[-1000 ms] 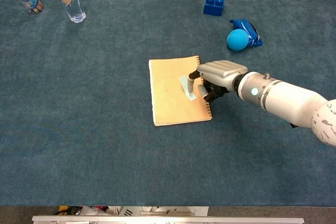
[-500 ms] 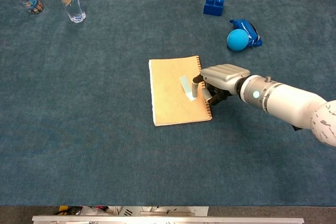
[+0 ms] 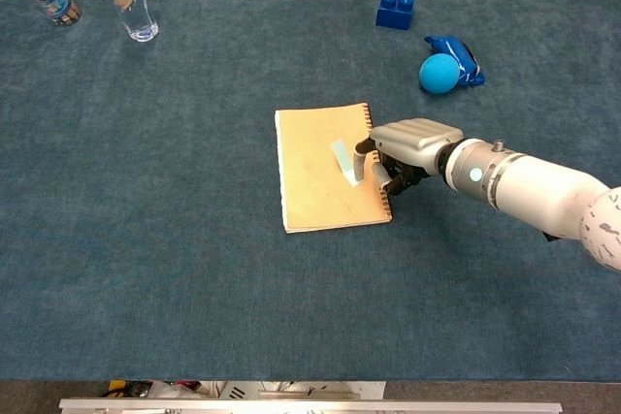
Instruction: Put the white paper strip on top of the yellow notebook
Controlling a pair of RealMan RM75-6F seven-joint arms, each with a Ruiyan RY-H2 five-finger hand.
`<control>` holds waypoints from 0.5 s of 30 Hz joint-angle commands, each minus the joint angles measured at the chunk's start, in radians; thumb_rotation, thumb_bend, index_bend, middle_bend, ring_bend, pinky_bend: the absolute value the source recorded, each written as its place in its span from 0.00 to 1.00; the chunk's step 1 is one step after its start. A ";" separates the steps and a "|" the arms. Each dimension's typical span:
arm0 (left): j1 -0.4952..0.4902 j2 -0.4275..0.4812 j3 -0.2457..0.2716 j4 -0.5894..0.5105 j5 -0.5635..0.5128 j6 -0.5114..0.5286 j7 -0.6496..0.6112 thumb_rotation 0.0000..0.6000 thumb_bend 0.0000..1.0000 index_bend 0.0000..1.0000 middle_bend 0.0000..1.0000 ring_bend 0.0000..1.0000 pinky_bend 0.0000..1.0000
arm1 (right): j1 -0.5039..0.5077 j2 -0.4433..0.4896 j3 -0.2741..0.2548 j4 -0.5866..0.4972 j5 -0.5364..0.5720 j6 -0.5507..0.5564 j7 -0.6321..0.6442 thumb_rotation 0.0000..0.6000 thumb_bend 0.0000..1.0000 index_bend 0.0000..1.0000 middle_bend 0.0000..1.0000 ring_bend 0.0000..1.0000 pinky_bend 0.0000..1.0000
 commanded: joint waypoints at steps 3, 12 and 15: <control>0.001 0.000 0.000 0.002 -0.002 0.000 -0.002 1.00 0.26 0.17 0.31 0.28 0.23 | 0.000 -0.005 -0.003 0.004 0.005 0.001 -0.003 0.98 0.71 0.39 0.97 1.00 1.00; -0.003 0.001 -0.002 -0.004 0.005 0.001 0.004 1.00 0.26 0.17 0.31 0.28 0.23 | -0.013 0.028 0.021 -0.036 -0.036 0.016 0.033 0.98 0.71 0.39 0.97 1.00 1.00; -0.004 0.002 -0.003 -0.006 0.004 0.001 0.005 1.00 0.26 0.17 0.31 0.28 0.23 | -0.022 0.049 0.032 -0.057 -0.055 0.027 0.051 0.98 0.71 0.39 0.97 1.00 1.00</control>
